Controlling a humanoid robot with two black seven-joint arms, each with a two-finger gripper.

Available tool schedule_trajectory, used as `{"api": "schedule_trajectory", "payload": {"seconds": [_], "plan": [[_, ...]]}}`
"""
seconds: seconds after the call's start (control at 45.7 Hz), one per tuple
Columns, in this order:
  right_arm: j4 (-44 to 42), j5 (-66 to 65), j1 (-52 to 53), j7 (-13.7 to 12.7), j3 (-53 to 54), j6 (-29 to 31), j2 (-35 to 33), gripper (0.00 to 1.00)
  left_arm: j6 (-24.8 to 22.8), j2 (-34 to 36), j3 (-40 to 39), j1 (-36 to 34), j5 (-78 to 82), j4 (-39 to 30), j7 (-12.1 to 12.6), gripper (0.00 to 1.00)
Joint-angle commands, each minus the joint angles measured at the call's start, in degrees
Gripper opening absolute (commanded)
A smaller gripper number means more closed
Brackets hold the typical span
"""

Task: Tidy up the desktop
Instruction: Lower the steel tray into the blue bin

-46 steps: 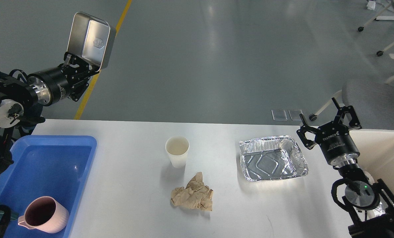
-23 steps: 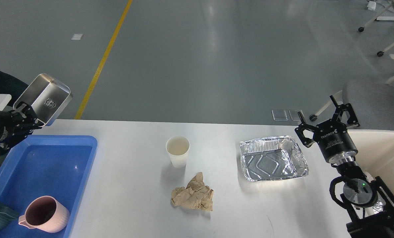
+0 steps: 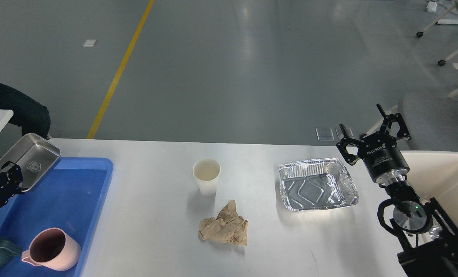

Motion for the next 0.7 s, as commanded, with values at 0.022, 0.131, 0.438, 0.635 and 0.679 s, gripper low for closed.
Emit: {"api": "schedule_trajectory", "payload": {"seconds": [0.022,0.131,0.438,0.635,0.679], "plan": [[0.00,0.00,0.01,0.00,0.00,-0.08,0.03,1.00,1.61,-0.54,2.62,0.22,0.06,0.18,-0.37,0.00],[0.09,0.00,0.01,0.00,0.00,-0.08,0.03,1.00,2.23,-1.33,3.41,0.75,0.06,0.53,-0.54,0.00],[0.09,0.00,0.01,0.00,0.00,-0.08,0.30,1.00,3.02,-2.21,3.67,2.15,0.85,2.28,-0.54,0.00],[0.09,0.00,0.01,0.00,0.00,-0.17,0.56,1.00,4.25,-4.32,3.76,2.24,2.17,3.08,-0.54,0.00],[0.09,0.00,0.01,0.00,0.00,-0.17,0.65,1.00,4.25,-4.67,3.76,2.24,2.17,3.34,-0.63,0.00]]}}
